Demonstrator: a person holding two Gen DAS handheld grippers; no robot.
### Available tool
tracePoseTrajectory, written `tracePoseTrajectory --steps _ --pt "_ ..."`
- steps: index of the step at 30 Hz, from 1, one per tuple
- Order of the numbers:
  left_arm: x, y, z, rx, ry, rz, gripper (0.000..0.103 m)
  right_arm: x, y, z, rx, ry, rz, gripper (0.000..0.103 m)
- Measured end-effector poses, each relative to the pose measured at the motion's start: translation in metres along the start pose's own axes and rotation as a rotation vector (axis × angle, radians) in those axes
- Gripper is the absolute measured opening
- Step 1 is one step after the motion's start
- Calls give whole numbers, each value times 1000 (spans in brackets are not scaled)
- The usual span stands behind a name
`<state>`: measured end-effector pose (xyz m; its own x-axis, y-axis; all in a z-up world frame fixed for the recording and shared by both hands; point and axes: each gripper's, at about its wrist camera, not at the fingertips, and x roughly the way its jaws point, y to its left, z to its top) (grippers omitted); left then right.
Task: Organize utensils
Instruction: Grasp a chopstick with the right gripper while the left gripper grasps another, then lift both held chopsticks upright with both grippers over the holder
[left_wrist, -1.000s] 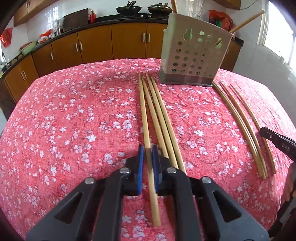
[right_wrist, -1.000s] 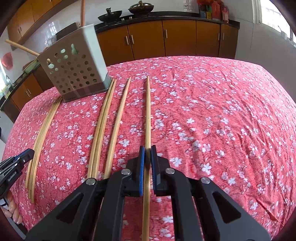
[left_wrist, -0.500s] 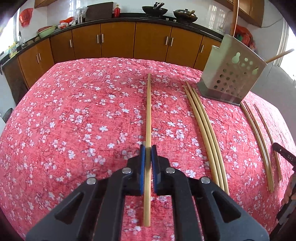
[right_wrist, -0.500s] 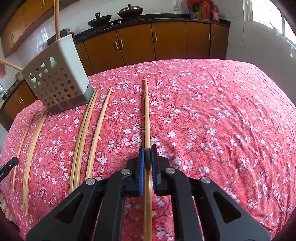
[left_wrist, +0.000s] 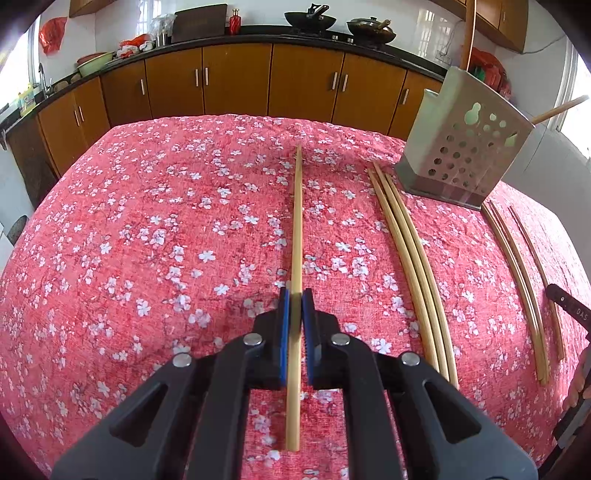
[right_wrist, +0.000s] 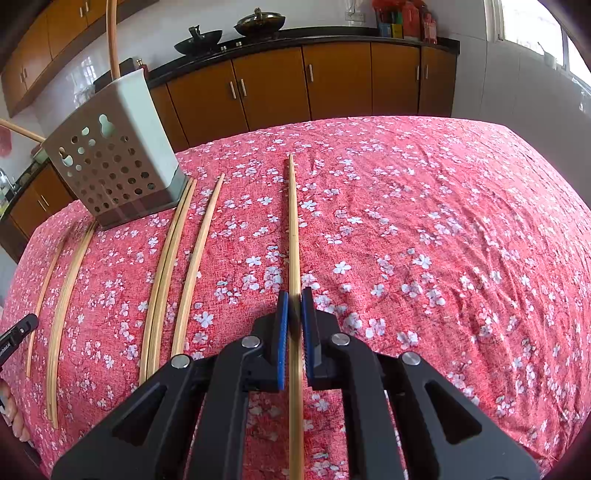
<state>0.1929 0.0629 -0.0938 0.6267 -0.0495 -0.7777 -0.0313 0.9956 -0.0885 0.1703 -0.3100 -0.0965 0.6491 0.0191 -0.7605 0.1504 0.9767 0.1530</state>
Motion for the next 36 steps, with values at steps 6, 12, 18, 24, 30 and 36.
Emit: tracePoseTrajectory --steps 6,12,18,24,30,36 --pt "1 1 2 -8 1 -13 9 0 0 0 -1 -3 3 9" --pt "1 2 2 -8 1 -14 9 -1 -2 -1 12 -3 15 9" --pt "-7 -1 -6 34 5 -5 9 -12 0 -13 -11 -2 9 9" --pt "-13 -1 -12 50 8 -13 9 -13 -2 -14 -6 -2 18 8" --pt "-26 1 -10 57 2 -25 8 -43 -5 -6 5 -74 21 8" --pt "-62 4 4 41 -101 -45 8 -85 -8 12 17 -199 40 8"
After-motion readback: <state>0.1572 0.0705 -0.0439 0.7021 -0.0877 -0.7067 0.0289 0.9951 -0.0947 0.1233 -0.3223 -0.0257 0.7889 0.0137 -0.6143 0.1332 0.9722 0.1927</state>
